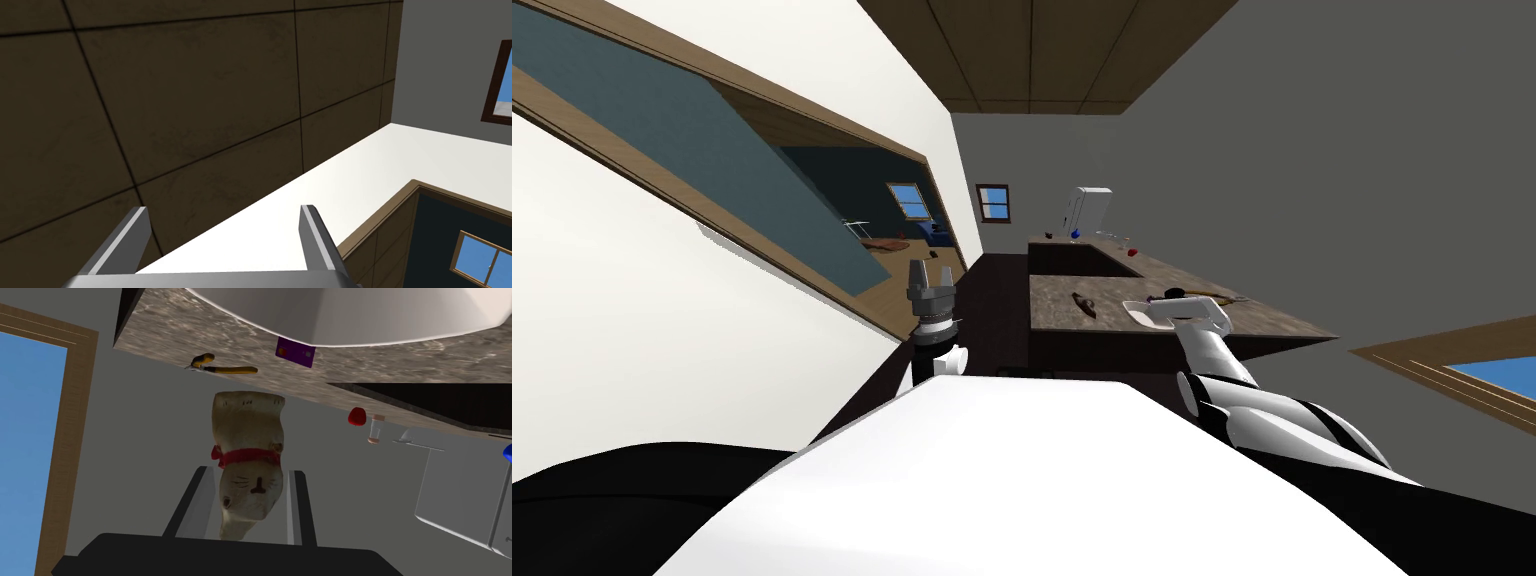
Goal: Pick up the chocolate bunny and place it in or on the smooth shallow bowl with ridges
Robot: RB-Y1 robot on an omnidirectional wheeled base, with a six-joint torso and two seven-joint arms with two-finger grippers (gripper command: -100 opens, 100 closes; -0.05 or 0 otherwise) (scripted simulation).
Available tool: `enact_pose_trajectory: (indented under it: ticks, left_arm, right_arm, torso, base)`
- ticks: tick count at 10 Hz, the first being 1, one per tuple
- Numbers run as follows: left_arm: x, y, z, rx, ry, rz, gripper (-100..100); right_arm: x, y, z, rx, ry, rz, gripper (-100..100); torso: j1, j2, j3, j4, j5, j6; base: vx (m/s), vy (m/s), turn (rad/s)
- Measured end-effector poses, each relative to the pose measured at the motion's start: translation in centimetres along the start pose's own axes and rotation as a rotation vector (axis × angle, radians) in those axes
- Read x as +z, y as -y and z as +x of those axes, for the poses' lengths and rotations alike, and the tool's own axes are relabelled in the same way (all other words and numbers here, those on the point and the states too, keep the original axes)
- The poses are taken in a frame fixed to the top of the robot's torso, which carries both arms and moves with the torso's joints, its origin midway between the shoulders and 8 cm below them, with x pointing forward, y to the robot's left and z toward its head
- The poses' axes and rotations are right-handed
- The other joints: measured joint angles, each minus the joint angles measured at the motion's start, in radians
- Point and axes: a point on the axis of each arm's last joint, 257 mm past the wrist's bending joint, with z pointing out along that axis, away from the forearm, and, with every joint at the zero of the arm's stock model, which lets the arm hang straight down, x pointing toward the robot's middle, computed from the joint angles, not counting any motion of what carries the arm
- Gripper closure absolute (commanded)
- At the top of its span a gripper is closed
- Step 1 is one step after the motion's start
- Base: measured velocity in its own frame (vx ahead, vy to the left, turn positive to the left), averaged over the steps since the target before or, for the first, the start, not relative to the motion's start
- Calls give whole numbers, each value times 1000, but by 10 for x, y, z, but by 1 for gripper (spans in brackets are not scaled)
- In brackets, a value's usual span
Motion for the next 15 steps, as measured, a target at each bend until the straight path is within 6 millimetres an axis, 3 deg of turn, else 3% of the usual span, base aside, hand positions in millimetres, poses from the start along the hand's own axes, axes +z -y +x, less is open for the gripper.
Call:
enact_pose_trajectory:
  ticks: [1, 5, 6, 7, 13, 14, 15]
  left_arm:
    - [0, 0, 0, 0, 0, 0, 0]
    - [0, 0, 0, 0, 0, 0, 0]
    - [0, 0, 0, 0, 0, 0, 0]
    - [0, 0, 0, 0, 0, 0, 0]
    - [0, 0, 0, 0, 0, 0, 0]
    - [0, 0, 0, 0, 0, 0, 0]
    - [0, 0, 0, 0, 0, 0, 0]
  right_arm:
    - [0, 0, -2, 3, 2, 0, -100]
    - [0, 0, -2, 3, 2, 0, -100]
    - [0, 0, -2, 3, 2, 0, 0]
    - [0, 0, -2, 3, 2, 0, -100]
    - [-30, 5, -69, 25, 32, -3, -100]
    - [-31, 6, -70, 24, 30, -2, 0]
    - [-31, 6, -70, 24, 30, -2, 0]
  torso:
    - [4, 3, 1, -1, 0, 1]
    - [8, 9, 5, 1, 1, 2]
    - [8, 9, 5, 1, 1, 2]
    - [8, 9, 5, 1, 1, 2]
    - [9, 13, 7, 2, 1, 2]
    - [9, 11, 6, 2, 1, 2]
    - [8, 10, 5, 1, 1, 2]
  base:
    - [13, -12, 1]
    - [1, -1, 0]
    - [0, 0, 0]
    - [-25, 7, 2]
    - [-48, 8, 2]
    - [0, 0, 0]
    - [0, 0, 0]
